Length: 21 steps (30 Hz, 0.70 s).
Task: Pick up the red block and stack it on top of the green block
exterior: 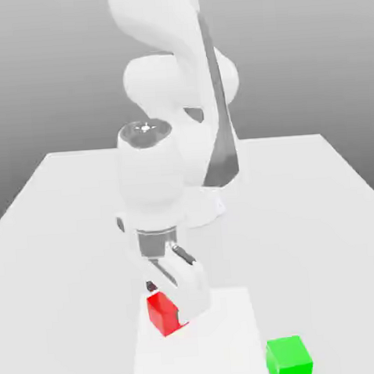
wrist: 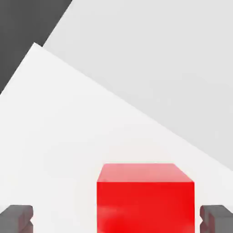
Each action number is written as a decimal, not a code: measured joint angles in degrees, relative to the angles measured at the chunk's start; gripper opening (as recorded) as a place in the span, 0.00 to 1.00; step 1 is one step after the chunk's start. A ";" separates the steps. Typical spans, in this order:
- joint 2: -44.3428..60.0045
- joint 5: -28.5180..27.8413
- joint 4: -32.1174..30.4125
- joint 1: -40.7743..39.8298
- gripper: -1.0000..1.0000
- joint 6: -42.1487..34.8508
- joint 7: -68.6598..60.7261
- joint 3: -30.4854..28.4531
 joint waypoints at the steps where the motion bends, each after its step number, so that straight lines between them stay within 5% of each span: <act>1: 0.91 -0.95 -0.04 0.71 0.50 0.77 0.66 -0.95; 3: 2.83 -2.91 -0.16 2.28 0.50 2.42 2.00 -3.03; 4: 3.58 -3.62 -0.21 2.98 0.00 3.04 2.48 -3.92; 11: 3.63 -3.76 -0.21 2.99 0.00 3.19 2.60 -3.96; 21: -4.47 4.92 0.01 -0.79 0.00 -3.64 -3.40 2.06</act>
